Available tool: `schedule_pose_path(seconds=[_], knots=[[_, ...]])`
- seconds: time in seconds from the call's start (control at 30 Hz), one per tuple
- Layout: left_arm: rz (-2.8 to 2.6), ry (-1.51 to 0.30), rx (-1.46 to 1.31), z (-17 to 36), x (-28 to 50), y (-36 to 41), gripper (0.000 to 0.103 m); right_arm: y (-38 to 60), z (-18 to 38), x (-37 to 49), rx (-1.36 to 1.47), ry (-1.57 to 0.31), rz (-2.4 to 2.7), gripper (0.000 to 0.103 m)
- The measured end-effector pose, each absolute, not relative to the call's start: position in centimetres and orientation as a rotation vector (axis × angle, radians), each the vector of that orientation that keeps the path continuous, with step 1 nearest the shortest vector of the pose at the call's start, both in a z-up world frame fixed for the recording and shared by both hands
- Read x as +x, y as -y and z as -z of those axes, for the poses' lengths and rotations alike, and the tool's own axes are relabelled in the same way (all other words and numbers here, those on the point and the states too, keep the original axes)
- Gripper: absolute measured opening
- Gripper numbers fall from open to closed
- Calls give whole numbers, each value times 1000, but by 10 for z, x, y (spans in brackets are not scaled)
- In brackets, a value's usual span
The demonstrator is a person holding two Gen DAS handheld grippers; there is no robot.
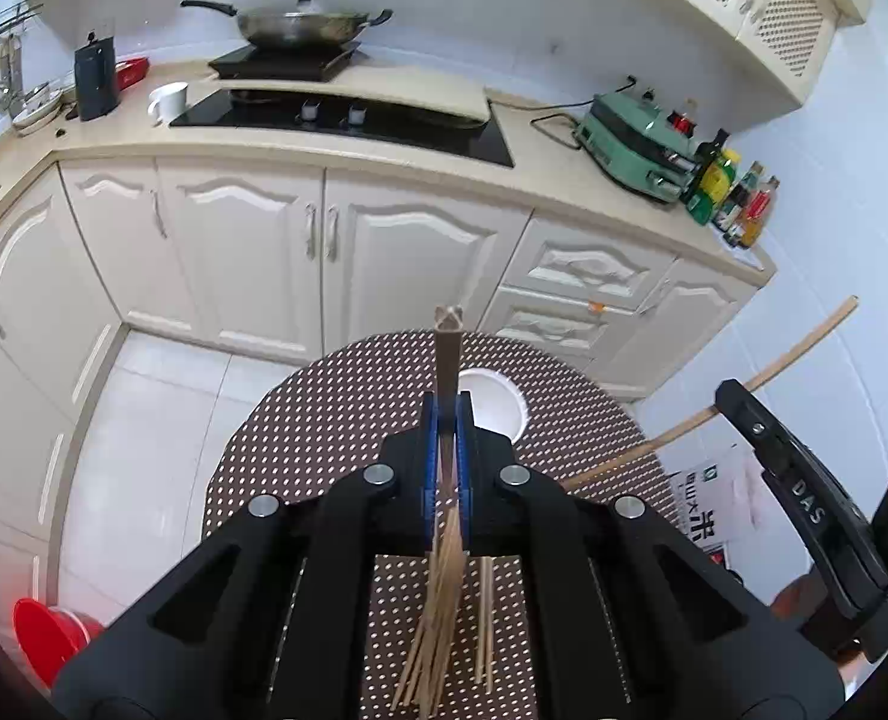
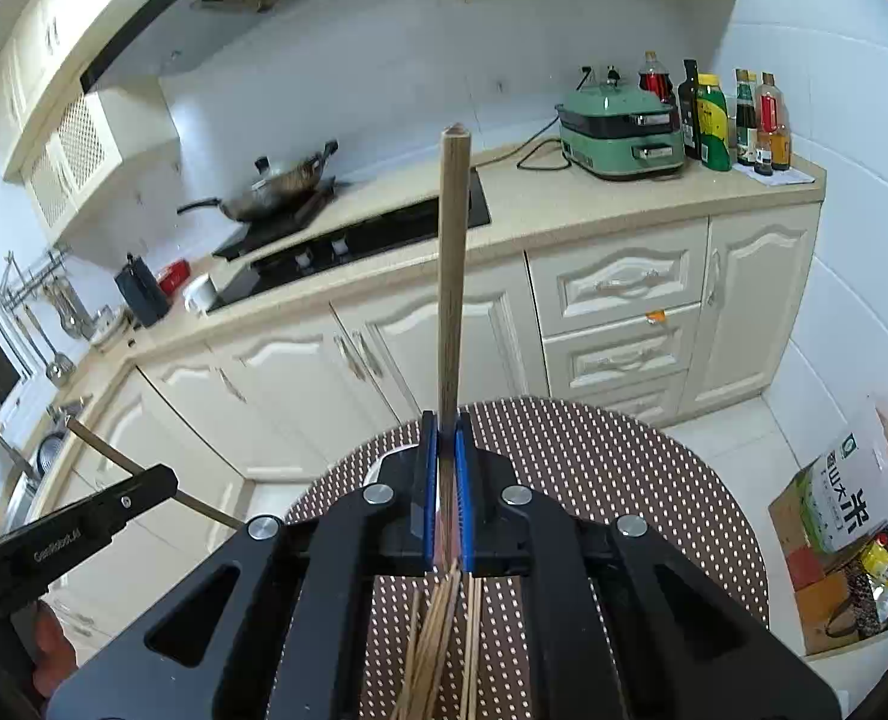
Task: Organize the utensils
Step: 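Lift the chopstick with the right tool and carry it over the pink cup, then drop the chopstick into the pink cup by opening the right tool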
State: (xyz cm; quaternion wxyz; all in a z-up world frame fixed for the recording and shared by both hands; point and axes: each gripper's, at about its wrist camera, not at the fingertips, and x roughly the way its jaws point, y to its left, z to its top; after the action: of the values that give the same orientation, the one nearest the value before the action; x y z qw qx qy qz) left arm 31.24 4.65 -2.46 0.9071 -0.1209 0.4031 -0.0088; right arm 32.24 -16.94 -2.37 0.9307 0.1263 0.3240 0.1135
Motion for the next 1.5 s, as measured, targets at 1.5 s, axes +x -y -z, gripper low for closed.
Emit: schedule_pose_path(seconds=[1.5], knots=[[59,-1012,-187,116,435,-24,6,118,123,439,239,-998,-286,8]])
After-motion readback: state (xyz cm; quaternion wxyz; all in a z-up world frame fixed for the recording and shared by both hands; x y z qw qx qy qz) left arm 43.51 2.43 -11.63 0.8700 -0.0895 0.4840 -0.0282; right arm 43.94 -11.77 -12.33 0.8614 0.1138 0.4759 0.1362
